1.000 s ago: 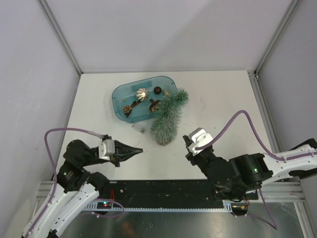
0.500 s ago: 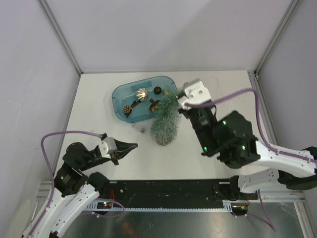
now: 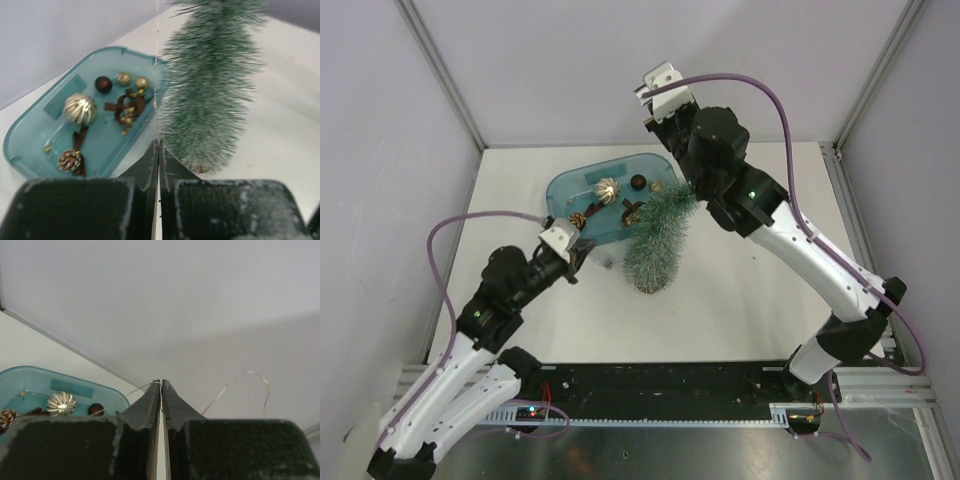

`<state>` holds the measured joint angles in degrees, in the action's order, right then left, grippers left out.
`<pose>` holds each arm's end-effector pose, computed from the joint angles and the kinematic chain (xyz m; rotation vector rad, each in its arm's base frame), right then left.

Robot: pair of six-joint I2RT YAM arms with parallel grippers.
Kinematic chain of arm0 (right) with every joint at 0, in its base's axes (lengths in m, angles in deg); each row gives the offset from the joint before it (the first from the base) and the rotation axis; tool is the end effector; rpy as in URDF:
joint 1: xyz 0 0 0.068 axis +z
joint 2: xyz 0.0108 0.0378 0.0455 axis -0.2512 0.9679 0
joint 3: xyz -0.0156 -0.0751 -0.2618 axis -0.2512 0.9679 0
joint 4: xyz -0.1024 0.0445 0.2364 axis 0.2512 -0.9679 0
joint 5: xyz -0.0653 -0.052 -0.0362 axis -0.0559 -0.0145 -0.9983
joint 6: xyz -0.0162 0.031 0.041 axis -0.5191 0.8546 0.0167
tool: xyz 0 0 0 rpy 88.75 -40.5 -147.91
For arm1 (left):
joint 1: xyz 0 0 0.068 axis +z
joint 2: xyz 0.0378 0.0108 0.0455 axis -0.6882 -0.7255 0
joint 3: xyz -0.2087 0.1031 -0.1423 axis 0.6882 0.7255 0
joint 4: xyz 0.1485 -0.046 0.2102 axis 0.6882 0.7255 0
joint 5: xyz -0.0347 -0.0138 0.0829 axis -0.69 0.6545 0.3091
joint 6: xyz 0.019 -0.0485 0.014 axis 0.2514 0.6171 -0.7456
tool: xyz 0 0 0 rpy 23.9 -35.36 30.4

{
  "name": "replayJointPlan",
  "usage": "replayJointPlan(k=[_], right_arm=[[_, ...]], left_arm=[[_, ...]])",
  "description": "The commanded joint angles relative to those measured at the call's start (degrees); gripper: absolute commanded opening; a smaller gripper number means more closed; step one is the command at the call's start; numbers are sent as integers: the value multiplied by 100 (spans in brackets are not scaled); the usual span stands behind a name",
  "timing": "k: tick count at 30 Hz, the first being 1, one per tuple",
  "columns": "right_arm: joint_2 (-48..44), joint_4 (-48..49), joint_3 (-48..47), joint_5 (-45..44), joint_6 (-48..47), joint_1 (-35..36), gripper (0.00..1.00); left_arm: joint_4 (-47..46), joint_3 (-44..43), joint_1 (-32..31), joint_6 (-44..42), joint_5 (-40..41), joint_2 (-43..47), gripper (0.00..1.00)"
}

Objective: Decorate the small christmas tree

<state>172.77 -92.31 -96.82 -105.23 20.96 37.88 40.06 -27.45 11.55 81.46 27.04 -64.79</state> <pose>0.2173 0.2515 0.5355 -0.5813 1.3250 -0.1009 0.1178 -0.0818 0.3264 0.6960 1.5374 -0.5000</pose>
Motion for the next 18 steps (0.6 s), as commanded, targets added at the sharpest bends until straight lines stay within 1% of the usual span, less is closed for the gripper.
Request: replayJointPlan(k=[1, 3, 5, 6, 7, 9, 10, 13, 15, 18], right_arm=[[204, 49, -416, 780, 468, -507, 8], [346, 117, -459, 953, 561, -690, 8], [533, 148, -558, 1053, 604, -833, 8], [653, 156, -620, 1084, 617, -889, 8], [749, 151, -699, 1126, 650, -974, 8], [1003, 108, -886, 1235, 774, -1198, 8], [1156, 79, -990, 1285, 873, -1335, 8], [1535, 76, -1123, 1384, 1053, -1690, 7], [1762, 96, -1159, 1442, 1160, -1917, 7], [2078, 70, -1265, 1589, 1402, -2271, 7]], left_arm=[[-867, -371, 161, -276, 1165, -695, 0], [-1297, -459, 247, -380, 1570, -1080, 0], [-1804, -488, 307, -441, 1724, -1350, 2], [-2016, -494, 318, -478, 1727, -1470, 8], [-2192, -536, 324, -487, 1646, -1578, 17], [-2342, -702, 328, -455, 1382, -1826, 45], [-2373, -781, 328, -436, 1126, -1932, 56], [-2446, -865, 329, -429, 587, -2071, 73], [-2474, -868, 329, -423, 382, -2103, 78], [-2491, -823, 334, -437, 218, -2082, 79]])
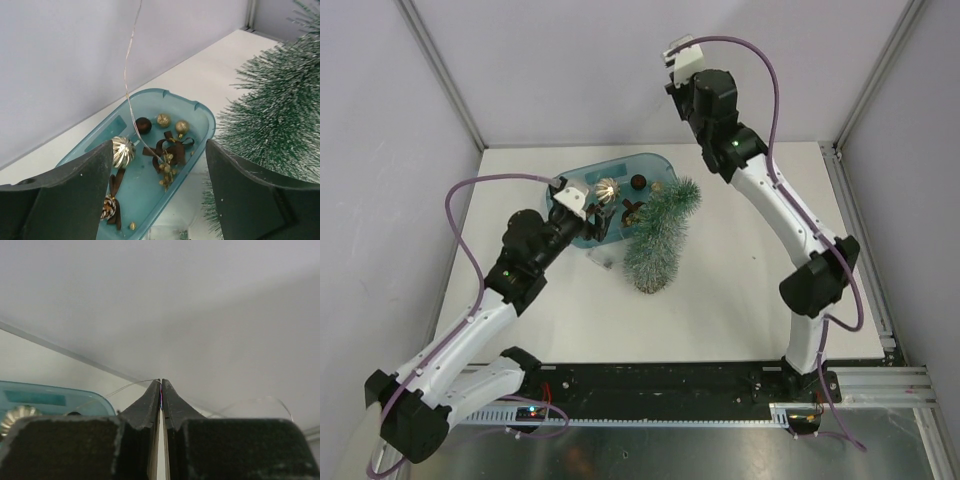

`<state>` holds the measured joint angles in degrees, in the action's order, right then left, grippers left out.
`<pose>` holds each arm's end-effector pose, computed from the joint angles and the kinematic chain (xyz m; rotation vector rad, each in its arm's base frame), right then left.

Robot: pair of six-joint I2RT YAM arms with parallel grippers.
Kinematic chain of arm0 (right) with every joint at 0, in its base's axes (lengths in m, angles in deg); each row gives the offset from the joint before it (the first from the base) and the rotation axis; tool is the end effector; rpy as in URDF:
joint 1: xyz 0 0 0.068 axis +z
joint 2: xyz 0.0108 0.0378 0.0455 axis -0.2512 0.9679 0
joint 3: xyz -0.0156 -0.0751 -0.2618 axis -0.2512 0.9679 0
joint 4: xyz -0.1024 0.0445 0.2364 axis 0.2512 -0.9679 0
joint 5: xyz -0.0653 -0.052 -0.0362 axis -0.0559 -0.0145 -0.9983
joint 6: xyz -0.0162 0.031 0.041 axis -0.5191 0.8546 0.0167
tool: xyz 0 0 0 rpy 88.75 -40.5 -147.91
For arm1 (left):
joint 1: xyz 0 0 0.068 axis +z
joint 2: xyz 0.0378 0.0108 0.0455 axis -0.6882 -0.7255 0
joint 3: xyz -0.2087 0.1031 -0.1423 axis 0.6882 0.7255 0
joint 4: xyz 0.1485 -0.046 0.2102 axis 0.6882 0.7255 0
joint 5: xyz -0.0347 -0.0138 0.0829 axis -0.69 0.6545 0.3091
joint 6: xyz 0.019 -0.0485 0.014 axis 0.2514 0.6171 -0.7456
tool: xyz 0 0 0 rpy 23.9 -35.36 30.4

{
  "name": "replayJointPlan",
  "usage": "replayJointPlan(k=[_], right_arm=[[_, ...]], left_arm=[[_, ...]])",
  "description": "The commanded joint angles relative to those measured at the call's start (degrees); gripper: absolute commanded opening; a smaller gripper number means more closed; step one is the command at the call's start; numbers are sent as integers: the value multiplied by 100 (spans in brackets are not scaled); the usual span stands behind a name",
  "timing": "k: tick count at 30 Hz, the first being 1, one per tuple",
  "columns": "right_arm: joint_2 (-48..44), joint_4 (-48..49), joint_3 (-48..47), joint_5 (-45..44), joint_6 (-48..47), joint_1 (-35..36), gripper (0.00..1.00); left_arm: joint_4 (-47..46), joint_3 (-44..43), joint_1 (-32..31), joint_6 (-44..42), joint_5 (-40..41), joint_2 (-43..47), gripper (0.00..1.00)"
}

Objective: Decorate the small christmas tree

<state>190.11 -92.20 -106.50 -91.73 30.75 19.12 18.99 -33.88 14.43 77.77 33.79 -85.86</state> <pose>0.3660 0.2302 0.4807 -0.4916 1.4772 -0.0890 0.1934 -0.1108 0.3466 0.5835 1.4488 -0.3227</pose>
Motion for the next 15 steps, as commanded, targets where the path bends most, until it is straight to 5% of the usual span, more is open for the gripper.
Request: replayJointPlan(k=[1, 15], right_arm=[[458, 40, -326, 287, 494, -488, 7], [1259, 33, -353, 117, 915, -1187, 7]], left_arm=[[-398, -168, 43, -75, -479, 30, 80], [-439, 99, 43, 109, -758, 232, 82]])
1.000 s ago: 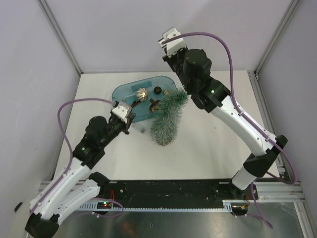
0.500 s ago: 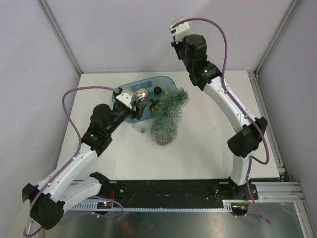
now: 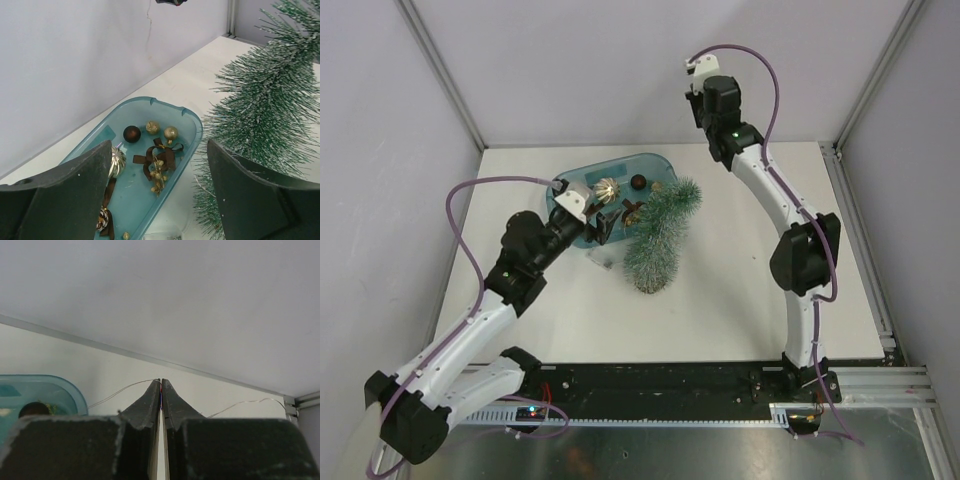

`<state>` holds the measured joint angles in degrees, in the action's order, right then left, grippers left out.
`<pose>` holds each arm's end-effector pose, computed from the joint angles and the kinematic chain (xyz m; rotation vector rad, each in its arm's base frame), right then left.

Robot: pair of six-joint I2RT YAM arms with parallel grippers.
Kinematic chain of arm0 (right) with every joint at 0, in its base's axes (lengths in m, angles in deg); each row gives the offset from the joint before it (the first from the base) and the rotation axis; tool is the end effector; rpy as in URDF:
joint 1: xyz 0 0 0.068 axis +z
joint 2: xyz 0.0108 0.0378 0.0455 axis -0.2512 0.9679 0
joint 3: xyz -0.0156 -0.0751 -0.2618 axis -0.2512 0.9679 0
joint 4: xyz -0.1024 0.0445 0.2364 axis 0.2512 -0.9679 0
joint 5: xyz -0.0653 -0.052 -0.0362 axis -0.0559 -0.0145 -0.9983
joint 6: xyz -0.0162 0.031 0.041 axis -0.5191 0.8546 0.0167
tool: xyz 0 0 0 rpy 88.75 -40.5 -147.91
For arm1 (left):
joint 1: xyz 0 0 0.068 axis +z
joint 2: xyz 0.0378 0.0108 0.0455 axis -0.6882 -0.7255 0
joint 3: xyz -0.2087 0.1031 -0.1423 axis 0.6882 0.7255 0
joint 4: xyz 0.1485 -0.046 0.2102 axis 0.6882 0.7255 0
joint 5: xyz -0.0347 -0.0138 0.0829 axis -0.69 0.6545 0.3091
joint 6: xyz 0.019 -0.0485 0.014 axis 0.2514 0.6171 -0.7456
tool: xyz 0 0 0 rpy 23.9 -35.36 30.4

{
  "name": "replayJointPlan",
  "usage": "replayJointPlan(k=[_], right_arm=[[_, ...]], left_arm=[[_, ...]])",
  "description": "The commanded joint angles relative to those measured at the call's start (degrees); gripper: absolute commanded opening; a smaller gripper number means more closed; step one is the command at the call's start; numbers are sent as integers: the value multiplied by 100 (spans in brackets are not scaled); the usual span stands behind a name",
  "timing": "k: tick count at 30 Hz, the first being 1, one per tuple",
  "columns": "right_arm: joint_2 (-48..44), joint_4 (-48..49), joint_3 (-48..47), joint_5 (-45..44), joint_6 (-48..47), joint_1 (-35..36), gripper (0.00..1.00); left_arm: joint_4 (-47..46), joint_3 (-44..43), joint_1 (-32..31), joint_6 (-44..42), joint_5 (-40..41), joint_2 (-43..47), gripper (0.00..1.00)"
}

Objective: Decorate the small christmas tree

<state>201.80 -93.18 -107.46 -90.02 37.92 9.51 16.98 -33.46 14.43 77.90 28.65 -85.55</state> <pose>0.4583 0.1933 0.3935 -0.3781 1.7125 -0.1390 0.1905 -0.1128 0.3489 0.6396 1.3936 -0.3940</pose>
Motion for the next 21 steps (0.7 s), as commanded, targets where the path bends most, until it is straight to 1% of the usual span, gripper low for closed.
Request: replayJointPlan(k=[1, 7, 11, 15, 18, 21], right_arm=[[141, 143, -258, -71, 208, -265, 6], [630, 31, -532, -586, 258, -467, 7], [951, -203, -743, -1350, 357, -671, 7], [979, -783, -799, -2240, 945, -970, 5], [576, -1019, -236, -2630, 1345, -1246, 5], [-37, -1003, 692, -2846, 1581, -1446, 5]], left_arm=[[-237, 57, 42, 127, -300, 248, 82], [-48, -21, 41, 317, -742, 434, 80], [49, -99, 38, 464, -1104, 528, 78], [110, -123, 40, 589, -1470, 607, 75], [122, -91, 41, 654, -1773, 679, 73], [113, -57, 45, 739, -2027, 753, 73]])
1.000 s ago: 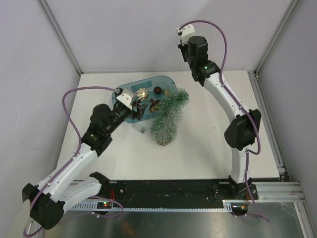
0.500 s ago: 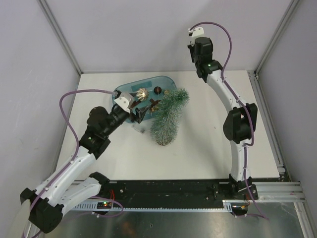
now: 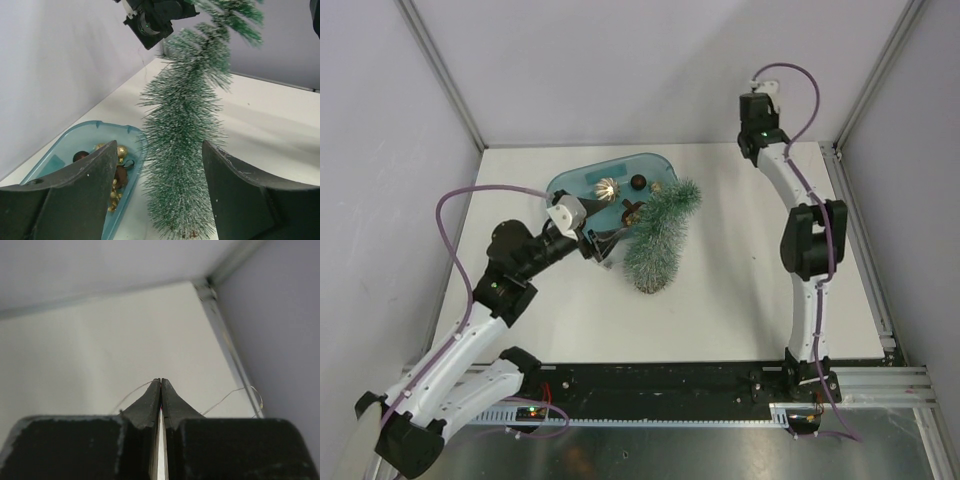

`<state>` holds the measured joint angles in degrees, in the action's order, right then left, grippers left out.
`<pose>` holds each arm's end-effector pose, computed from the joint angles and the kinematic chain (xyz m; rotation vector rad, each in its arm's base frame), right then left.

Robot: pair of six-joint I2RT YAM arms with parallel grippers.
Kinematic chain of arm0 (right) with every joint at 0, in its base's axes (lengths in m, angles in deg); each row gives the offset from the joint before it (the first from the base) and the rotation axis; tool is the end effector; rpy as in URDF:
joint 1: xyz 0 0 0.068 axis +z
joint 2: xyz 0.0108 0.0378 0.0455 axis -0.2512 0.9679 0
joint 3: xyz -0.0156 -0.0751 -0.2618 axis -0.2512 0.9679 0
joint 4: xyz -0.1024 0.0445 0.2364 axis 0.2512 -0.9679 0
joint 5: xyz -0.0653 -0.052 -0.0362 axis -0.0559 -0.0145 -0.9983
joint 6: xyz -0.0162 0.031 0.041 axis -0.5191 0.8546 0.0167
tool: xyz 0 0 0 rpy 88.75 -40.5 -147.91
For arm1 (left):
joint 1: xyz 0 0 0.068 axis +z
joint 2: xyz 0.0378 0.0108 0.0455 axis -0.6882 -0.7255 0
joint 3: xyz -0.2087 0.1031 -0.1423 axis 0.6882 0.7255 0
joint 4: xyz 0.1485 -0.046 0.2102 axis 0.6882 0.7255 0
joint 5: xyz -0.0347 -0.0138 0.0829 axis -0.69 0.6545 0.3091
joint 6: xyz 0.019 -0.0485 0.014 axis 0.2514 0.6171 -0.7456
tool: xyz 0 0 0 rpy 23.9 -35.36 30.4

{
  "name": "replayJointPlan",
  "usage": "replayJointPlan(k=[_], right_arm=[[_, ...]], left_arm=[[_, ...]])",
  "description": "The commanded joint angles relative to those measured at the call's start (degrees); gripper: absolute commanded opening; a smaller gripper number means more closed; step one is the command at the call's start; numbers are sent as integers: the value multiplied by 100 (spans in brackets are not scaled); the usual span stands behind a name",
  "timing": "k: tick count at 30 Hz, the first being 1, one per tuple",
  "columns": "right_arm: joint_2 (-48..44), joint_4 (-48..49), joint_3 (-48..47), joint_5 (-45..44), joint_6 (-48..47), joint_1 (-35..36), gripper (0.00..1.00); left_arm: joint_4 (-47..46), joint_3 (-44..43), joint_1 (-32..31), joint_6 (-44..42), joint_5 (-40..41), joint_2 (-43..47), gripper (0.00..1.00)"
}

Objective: Decorate the small christmas tree

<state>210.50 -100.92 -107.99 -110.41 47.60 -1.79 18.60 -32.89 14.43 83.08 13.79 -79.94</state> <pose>0.5152 0.0946 0.3105 0.0964 1.9786 -0.5706 0.1637 -0.1080 0.3605 0.7665 1.2944 -0.6541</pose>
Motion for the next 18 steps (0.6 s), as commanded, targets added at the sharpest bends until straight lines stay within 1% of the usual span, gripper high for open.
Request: replayJointPlan(k=[1, 5, 7, 10, 15, 18], right_arm=[[-1162, -209, 1021, -874, 656, -361, 5], [-2072, 40, 2400, -950, 672, -426, 6], [-2611, 170, 3073, -880, 866, -391, 6], [-3305, -209, 3692, -1036, 1308, -243, 6], [-4414, -780, 4587, -1226, 1832, 226, 5], [-5390, -933, 5289, -1212, 1992, 777, 7]], left_arm=[[-52, -105, 47, 256, -588, 225, 73], [-55, -103, 88, 383, -696, 303, 72], [-55, -105, 121, 426, -748, 338, 72], [-56, -88, 170, 657, -840, 409, 71], [-60, -58, 198, 839, -952, 456, 68], [-63, -66, 194, 893, -976, 499, 68]])
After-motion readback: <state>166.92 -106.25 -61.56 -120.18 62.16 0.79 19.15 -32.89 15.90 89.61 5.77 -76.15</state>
